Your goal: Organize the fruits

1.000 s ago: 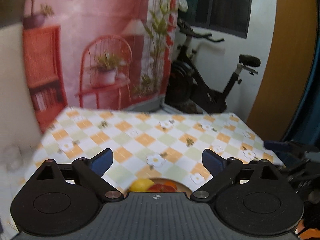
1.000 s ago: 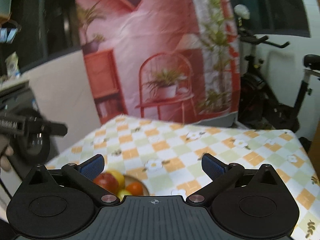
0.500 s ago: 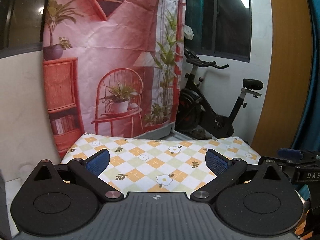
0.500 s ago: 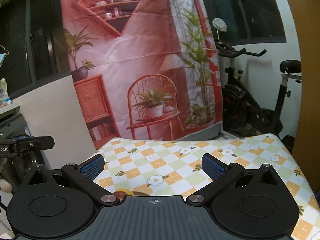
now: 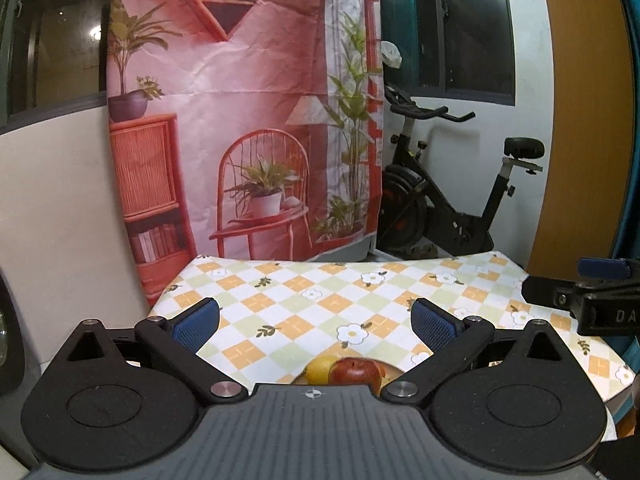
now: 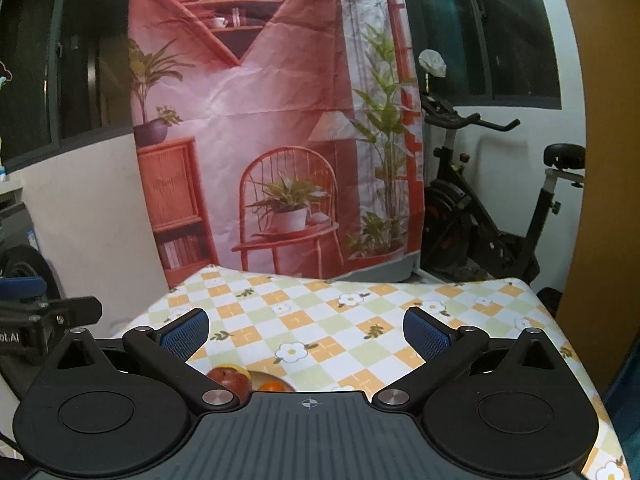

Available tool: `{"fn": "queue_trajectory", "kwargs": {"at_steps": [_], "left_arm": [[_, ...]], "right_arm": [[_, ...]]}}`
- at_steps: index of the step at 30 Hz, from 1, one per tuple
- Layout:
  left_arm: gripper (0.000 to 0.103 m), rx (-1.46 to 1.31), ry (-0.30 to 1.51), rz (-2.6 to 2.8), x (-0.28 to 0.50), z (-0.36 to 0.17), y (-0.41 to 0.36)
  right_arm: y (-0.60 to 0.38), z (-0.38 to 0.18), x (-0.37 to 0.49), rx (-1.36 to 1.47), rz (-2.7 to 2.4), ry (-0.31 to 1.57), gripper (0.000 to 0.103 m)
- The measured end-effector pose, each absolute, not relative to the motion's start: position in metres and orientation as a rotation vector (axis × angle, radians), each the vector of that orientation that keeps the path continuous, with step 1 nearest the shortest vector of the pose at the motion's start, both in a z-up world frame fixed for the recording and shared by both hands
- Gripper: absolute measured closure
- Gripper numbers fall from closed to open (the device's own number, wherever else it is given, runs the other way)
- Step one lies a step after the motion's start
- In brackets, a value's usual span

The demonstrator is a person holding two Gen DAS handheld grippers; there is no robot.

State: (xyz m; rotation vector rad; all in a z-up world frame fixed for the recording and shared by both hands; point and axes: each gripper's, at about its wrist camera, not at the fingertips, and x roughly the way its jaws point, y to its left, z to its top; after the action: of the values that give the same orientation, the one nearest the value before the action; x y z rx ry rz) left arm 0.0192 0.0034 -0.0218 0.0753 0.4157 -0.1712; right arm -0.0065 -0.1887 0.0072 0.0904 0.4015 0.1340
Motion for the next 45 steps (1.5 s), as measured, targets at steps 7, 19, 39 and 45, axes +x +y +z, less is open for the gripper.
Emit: {"fn": "queue_trajectory", "kwargs": {"at_steps": [7, 19, 39, 45], "left_arm": [[0.0, 0.081, 0.389, -0.167, 0.013, -0.02, 0.004], [0.0, 0.076, 0.362, -0.161, 0.006, -0.021, 0.002], [0.0, 0.067, 0.364, -0.158, 0.006, -0.02, 0.002], [0.0, 0.062, 0.361, -0.159, 0.005, -0.019, 0.002]], "right_arm": [[-0.187, 0.004, -0.005, 0.089, 0.12, 0.422, 0.0], [-0.188, 0.003, -0.006, 0.084, 0.117, 0.428, 0.0], [-0.187, 0.003, -0.006, 0.084, 0.118, 0.428, 0.0], [-0.187, 0.003, -0.006, 0.084, 0.118, 0.429, 0.0]]}}
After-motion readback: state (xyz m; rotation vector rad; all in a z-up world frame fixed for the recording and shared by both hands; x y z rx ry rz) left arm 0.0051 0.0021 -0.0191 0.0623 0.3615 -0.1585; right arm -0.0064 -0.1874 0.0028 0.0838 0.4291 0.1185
